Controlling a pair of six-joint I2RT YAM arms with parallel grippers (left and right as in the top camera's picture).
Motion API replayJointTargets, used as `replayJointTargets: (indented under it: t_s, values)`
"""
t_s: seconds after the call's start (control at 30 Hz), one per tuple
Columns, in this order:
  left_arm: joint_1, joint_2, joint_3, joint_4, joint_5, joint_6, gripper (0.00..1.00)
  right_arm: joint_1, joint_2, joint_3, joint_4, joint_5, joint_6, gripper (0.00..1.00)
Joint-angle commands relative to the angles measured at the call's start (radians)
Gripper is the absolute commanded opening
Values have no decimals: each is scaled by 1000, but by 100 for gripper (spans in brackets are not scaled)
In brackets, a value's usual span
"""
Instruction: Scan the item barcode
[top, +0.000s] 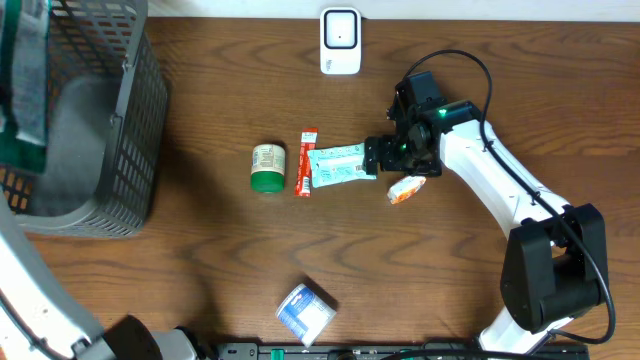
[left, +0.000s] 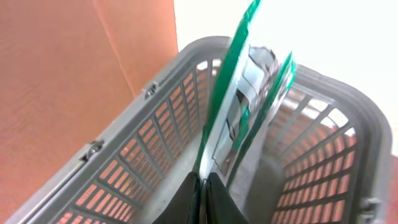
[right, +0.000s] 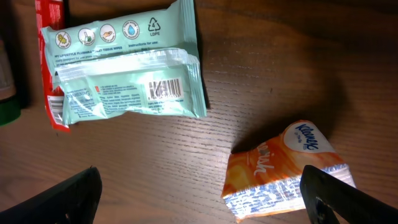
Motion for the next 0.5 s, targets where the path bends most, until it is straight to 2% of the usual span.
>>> replayJointTargets:
  t_s: [0.0,0.17,0.33,0.4,0.47]
  values:
    - [-1,-69,6,8,34,-136,7,8,-13,10,-1,9,14,99]
    - [-1,-151,6,-45,262,-199,7,8,-13,10,-1,9,14,99]
    - [-2,-178,6,-204,408,-223,7,8,-13,10,-1,9,14,99]
    - [-4,-177,6,-267,386,-208,7,8,-13,10,-1,9,14,99]
    - [-4,-170,6,-293,303,-204,7,8,-13,10,-1,9,14,99]
